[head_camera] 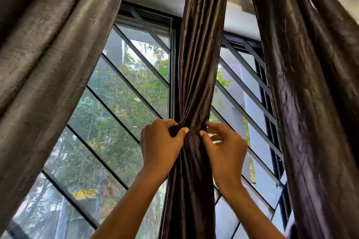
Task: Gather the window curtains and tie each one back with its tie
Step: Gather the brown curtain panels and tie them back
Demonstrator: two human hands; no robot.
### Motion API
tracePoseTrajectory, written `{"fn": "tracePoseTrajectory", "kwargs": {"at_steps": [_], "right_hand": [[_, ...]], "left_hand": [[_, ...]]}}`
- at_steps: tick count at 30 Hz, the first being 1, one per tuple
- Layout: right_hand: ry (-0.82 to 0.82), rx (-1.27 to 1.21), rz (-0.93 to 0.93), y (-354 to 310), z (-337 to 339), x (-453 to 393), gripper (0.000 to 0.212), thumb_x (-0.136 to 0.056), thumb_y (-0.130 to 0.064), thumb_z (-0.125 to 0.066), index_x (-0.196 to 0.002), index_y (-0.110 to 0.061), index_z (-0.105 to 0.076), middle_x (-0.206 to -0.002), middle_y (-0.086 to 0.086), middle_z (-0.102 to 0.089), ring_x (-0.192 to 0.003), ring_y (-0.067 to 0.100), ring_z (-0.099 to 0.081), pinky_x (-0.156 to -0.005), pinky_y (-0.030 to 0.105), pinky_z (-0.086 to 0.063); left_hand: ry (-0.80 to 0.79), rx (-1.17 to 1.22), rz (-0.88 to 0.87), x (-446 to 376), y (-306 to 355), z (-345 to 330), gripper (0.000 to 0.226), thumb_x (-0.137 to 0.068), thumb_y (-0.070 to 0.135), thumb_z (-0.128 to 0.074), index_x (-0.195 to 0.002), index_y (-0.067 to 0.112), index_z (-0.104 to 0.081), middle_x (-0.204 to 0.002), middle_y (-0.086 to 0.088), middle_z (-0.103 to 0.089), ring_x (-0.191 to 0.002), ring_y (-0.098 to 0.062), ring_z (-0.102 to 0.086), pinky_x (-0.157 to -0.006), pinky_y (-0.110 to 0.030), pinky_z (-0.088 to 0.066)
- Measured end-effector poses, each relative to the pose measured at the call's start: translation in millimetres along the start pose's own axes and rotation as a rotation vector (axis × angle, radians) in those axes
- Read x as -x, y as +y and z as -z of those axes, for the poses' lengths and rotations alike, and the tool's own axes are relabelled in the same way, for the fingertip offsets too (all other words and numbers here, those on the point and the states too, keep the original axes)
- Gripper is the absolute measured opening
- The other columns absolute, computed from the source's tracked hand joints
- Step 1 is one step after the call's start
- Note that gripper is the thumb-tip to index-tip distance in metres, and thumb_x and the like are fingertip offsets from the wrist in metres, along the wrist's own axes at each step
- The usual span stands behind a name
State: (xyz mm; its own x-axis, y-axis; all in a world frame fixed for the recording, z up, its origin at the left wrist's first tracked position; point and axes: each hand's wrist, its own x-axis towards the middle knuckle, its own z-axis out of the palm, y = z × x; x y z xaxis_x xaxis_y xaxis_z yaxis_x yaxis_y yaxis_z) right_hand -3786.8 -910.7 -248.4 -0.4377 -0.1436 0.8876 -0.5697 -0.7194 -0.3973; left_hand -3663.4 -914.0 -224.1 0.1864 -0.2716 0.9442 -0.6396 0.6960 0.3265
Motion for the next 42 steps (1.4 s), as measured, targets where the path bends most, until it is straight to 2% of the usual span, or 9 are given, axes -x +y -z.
{"fn": "tracePoseTrajectory", "kwargs": {"at_steps": [4,9,17,23,26,28,30,38,42], "right_hand": [[0.024,-0.045,0.047,-11.6,-1.6,14.4,0.051,-0.076,-0.01,-0.076,-0.124,-0.024,-0.062,-0.071,-0.019,-0.062,-0.061,0.001,-0.06,-0.062,0.009,-0.047],[-0.223,0.03,0.031,-8.9,-4.9,17.3,0.035,-0.086,-0.007,-0.062,-0.115,-0.024,-0.069,-0.091,-0.001,-0.059,-0.072,0.01,-0.058,-0.063,0.02,-0.045],[-0.444,0.21,0.215,9.8,1.7,28.3,0.052,-0.091,-0.014,-0.05,-0.136,-0.04,-0.049,-0.149,-0.011,-0.036,-0.13,0.01,-0.043,-0.091,0.027,-0.048],[-0.492,0.018,0.128,23.9,6.2,22.4,0.05,-0.082,-0.002,-0.057,-0.123,-0.029,-0.064,-0.157,-0.012,-0.004,-0.116,0.006,-0.057,-0.082,0.01,-0.042],[-0.504,-0.124,0.03,24.9,7.8,15.3,0.049,-0.077,0.001,-0.058,-0.112,-0.032,-0.069,-0.151,-0.011,-0.031,-0.092,0.012,-0.067,-0.072,0.014,-0.046],[-0.508,-0.215,0.003,24.7,8.8,11.7,0.045,-0.073,0.002,-0.06,-0.095,-0.038,-0.063,-0.114,-0.016,-0.063,-0.073,0.001,-0.063,-0.061,0.014,-0.044],[-0.486,-0.217,-0.003,28.7,8.6,12.6,0.047,-0.072,0.002,-0.06,-0.093,-0.04,-0.057,-0.086,-0.012,-0.065,-0.072,0.004,-0.06,-0.062,0.015,-0.045],[-0.326,-0.31,0.018,41.2,10.6,19.1,0.073,-0.068,0.01,-0.069,-0.123,-0.036,-0.059,-0.12,-0.022,-0.058,-0.121,-0.001,-0.052,-0.103,0.028,-0.044],[-0.389,-0.347,0.115,42.9,13.1,24.8,0.069,-0.073,0.012,-0.066,-0.121,-0.038,-0.06,-0.136,-0.021,-0.051,-0.118,-0.01,-0.051,-0.092,0.013,-0.047]], "left_hand": [[0.005,-0.005,0.018,0.2,0.2,-3.8,0.023,-0.078,0.042,-0.072,-0.068,0.021,-0.069,-0.067,0.005,-0.068,-0.072,-0.019,-0.065,-0.067,-0.031,-0.049],[-0.011,0.012,0.003,2.6,3.2,-5.2,0.025,-0.08,0.039,-0.071,-0.067,0.018,-0.068,-0.064,0.003,-0.067,-0.067,-0.017,-0.065,-0.061,-0.03,-0.049],[-0.077,0.149,0.027,8.4,7.2,-10.2,0.04,-0.083,0.05,-0.062,-0.064,0.016,-0.067,-0.053,0.002,-0.062,-0.055,-0.014,-0.063,-0.052,-0.029,-0.044],[-0.044,-0.026,0.045,3.4,15.8,-24.2,0.033,-0.074,0.048,-0.073,-0.061,0.019,-0.061,-0.055,0.006,-0.061,-0.059,-0.012,-0.062,-0.049,-0.023,-0.032],[-0.044,-0.056,0.049,1.9,16.1,-31.1,0.026,-0.078,0.04,-0.072,-0.064,0.023,-0.058,-0.061,0.006,-0.063,-0.064,-0.014,-0.063,-0.052,-0.024,-0.035],[-0.047,-0.032,0.033,3.0,16.8,-35.4,0.031,-0.08,0.037,-0.072,-0.059,0.026,-0.051,-0.056,0.009,-0.057,-0.058,-0.011,-0.058,-0.051,-0.021,-0.033],[-0.034,-0.026,0.016,4.9,17.5,-38.8,0.035,-0.08,0.035,-0.071,-0.057,0.028,-0.046,-0.053,0.011,-0.053,-0.054,-0.006,-0.055,-0.05,-0.018,-0.03],[0.058,-0.211,-0.03,16.9,17.6,-47.3,0.021,-0.091,0.039,-0.055,-0.09,0.019,-0.058,-0.085,0.0,-0.064,-0.084,-0.024,-0.059,-0.072,-0.036,-0.046],[0.018,-0.166,-0.054,22.9,20.0,-49.8,0.012,-0.095,0.03,-0.048,-0.09,0.021,-0.042,-0.088,0.0,-0.053,-0.086,-0.025,-0.05,-0.071,-0.029,-0.031]]}}
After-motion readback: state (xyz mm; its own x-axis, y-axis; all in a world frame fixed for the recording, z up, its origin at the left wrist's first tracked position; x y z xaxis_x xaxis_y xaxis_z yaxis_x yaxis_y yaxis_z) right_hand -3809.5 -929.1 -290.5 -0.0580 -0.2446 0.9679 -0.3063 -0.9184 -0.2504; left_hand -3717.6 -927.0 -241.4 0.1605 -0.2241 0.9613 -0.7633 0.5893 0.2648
